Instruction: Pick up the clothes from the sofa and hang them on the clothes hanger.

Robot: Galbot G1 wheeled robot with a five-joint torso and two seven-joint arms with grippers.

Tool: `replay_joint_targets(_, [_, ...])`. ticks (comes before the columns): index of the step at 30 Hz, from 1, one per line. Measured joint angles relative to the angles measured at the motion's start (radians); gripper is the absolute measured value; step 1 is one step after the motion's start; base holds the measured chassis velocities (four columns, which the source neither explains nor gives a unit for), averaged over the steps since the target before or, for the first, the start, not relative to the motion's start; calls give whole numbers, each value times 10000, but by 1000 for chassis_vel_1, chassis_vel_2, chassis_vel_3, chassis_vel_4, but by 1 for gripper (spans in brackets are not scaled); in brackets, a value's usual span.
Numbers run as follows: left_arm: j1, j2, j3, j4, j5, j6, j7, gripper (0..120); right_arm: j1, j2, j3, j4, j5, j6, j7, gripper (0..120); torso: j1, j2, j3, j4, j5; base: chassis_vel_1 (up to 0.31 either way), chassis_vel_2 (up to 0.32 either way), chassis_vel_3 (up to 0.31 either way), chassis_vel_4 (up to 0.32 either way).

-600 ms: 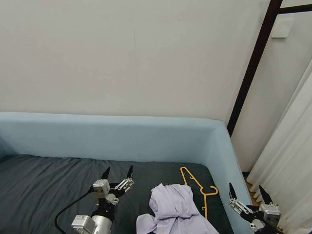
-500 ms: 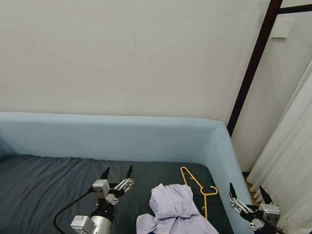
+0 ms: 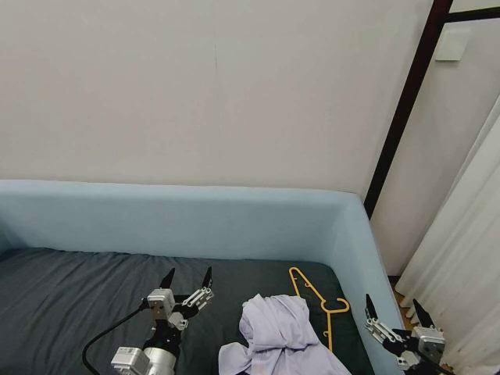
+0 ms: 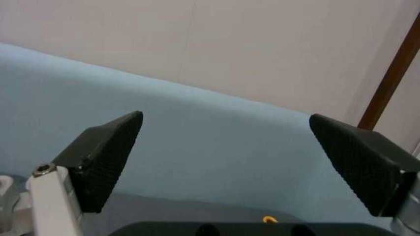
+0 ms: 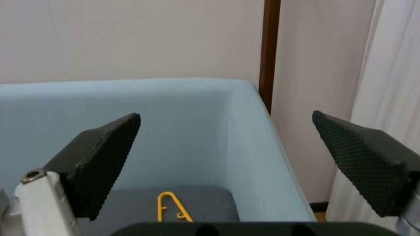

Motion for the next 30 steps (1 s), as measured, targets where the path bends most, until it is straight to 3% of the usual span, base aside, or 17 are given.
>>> replay_joint_targets(13, [39, 112, -58, -33, 8, -54, 25, 100, 3, -256, -32, -43, 345, -24, -41, 100, 0, 0, 0, 0, 0, 0, 0, 0, 0])
replay_joint_targets(16, [-42, 302, -82, 54, 7, -63, 25, 100, -48, -1239, 15, 122, 1425, -486, 102, 100, 0, 0, 0, -1, 0, 0, 0, 0, 0])
replay_joint_targets(19, [-68, 358, -83, 92, 4, -64, 24, 100, -55, -1646, 31, 227, 1901, -749, 234, 100, 0, 0, 0, -1, 0, 0, 0, 0, 0])
replay_joint_targets(23, [-103, 534, -172, 221, 44, -82, 47, 100, 422, -2913, -78, 21, 3988, -1795, 486, 100, 0, 0, 0, -3, 1, 0, 0, 0, 0])
replay_joint_targets(24, [-103, 534, -172, 221, 44, -82, 47, 100, 422, -2913, -78, 21, 3988, -1795, 486, 100, 0, 0, 0, -3, 1, 0, 0, 0, 0])
replay_joint_targets(30, [100, 558, -405, 569, 94, -497, 221, 100, 2492, -3882, -680, -1550, 6010, -2462, 101, 100, 1, -1, 1, 2, 3, 0, 0, 0, 0])
